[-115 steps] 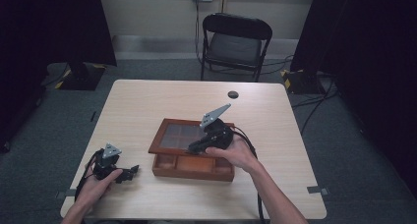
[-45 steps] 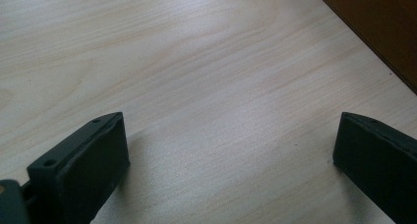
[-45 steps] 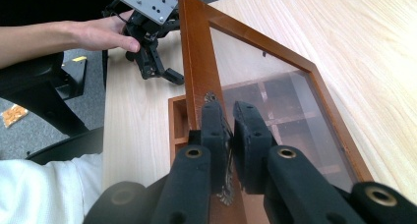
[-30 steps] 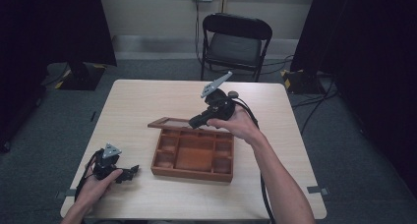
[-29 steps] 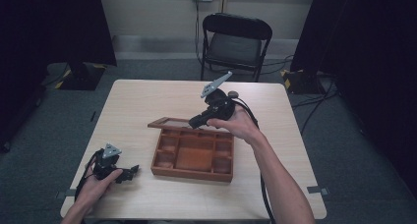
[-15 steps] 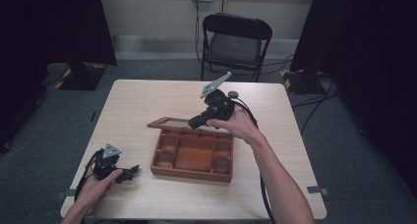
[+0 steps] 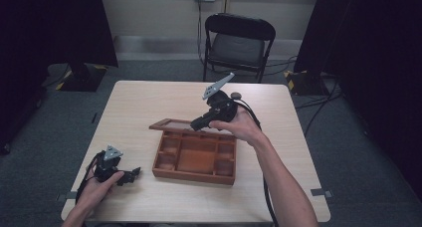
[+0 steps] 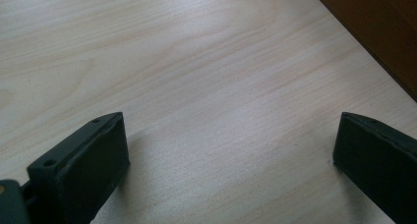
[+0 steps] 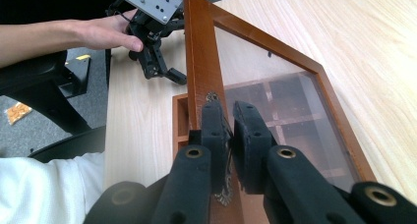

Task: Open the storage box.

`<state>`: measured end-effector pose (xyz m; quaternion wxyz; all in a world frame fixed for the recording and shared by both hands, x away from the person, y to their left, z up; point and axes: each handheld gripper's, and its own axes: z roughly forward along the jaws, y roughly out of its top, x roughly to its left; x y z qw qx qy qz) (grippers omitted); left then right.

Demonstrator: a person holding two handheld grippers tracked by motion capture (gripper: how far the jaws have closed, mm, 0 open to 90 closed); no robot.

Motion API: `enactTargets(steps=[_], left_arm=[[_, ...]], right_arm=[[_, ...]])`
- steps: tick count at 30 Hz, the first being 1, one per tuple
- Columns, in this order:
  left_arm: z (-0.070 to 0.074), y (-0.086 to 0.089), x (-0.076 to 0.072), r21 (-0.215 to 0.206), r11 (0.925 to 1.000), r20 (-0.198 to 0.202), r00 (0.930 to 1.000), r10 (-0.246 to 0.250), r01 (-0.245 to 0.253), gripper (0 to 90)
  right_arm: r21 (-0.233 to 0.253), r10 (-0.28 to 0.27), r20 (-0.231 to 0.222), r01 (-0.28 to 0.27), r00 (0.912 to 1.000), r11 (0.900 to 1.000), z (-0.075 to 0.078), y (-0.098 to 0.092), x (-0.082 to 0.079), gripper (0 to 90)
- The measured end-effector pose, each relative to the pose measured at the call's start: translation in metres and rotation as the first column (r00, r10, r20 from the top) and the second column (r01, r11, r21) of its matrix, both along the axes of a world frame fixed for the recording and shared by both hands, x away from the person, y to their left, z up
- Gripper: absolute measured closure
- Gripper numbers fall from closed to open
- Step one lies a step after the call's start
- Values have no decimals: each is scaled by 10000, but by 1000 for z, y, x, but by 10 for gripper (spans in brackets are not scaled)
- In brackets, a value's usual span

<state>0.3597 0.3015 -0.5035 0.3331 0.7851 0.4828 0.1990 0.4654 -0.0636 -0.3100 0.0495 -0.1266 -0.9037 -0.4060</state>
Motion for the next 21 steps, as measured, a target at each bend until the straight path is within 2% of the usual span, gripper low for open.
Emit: enactTargets(steps=[21], left_arm=[[0,0,0,4,10000,-2,10000,-4,4,0]], right_arm=[[-12,-19,16,19,10000,10000,0,1,-1,842]])
